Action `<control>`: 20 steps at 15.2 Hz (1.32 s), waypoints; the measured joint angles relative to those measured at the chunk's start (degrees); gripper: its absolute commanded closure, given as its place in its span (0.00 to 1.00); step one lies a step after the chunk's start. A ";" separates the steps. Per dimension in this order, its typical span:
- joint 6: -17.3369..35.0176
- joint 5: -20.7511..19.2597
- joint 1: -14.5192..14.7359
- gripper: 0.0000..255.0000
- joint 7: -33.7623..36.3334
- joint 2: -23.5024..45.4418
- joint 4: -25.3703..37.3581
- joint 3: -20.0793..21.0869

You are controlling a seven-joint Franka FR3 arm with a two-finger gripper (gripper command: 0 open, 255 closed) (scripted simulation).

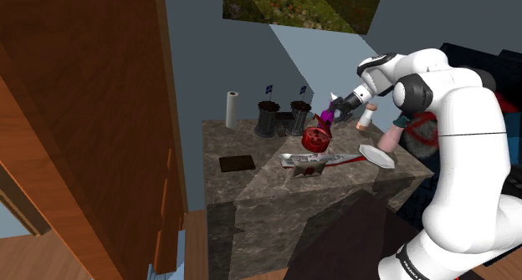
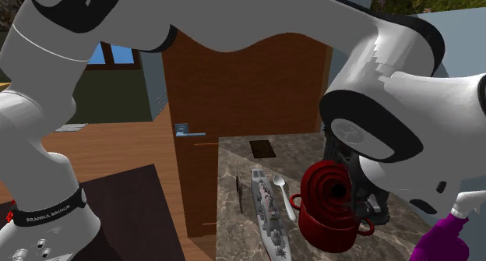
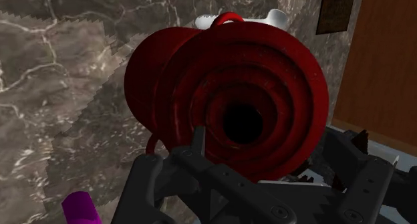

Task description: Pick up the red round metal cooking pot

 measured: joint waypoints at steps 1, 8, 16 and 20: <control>0.44 0.24 -0.05 0.00 -0.45 0.47 -0.18 0.14; 1.28 0.69 -0.16 1.00 -1.34 1.43 -0.47 0.39; 1.11 0.59 -0.17 1.00 -1.19 1.32 -0.42 0.33; 0.01 -0.02 0.01 1.00 0.04 -0.02 -0.09 0.02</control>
